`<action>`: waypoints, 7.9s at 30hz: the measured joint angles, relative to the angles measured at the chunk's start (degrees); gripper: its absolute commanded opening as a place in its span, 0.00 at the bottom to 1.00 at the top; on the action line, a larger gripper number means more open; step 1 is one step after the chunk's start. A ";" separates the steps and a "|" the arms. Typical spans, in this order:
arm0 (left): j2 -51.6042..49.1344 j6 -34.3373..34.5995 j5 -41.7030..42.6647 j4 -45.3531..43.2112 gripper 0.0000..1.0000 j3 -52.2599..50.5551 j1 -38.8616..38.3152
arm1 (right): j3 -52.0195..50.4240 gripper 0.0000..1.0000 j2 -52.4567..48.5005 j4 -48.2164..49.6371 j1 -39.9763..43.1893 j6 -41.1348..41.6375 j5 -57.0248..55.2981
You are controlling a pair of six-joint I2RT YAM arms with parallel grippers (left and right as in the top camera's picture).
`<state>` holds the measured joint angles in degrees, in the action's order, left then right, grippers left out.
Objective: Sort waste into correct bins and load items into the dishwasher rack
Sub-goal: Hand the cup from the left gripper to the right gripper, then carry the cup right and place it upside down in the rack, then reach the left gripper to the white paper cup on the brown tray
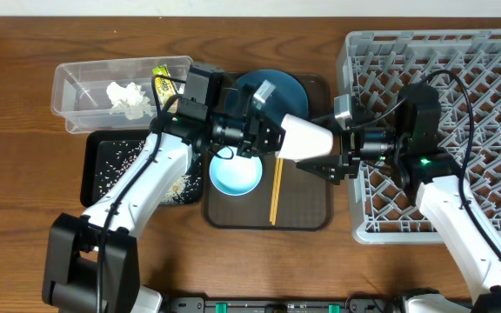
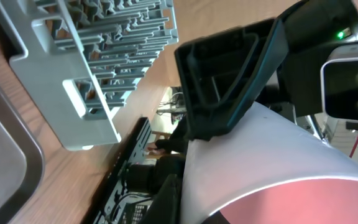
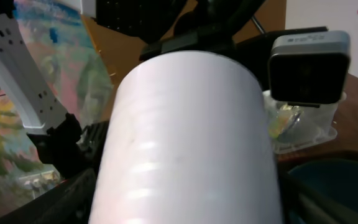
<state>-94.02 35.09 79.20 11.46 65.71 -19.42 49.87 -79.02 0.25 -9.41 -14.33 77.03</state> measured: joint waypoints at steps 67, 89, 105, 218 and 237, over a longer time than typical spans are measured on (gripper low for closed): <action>0.00 10.12 0.50 -6.62 0.06 0.00 -0.26 | 0.00 0.74 0.00 5.64 4.98 -0.48 5.68; 0.00 2.99 0.07 -6.82 0.66 0.00 -0.31 | 0.02 0.43 0.00 -0.61 4.90 0.35 3.61; 2.36 -17.14 -39.71 22.12 0.83 -0.13 3.56 | 0.04 0.18 0.17 -8.85 8.41 13.07 -15.45; -7.13 -19.91 -58.77 -2.80 0.79 -0.13 -12.28 | 25.40 0.97 -2.99 -54.90 36.44 21.29 -60.28; -11.63 -19.91 -58.64 2.25 0.24 -0.13 -12.50 | 25.40 0.99 -2.99 -55.08 36.44 21.27 -60.33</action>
<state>-105.65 15.18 20.56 13.72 65.58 -31.92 75.26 -82.02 -54.83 27.03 6.94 16.71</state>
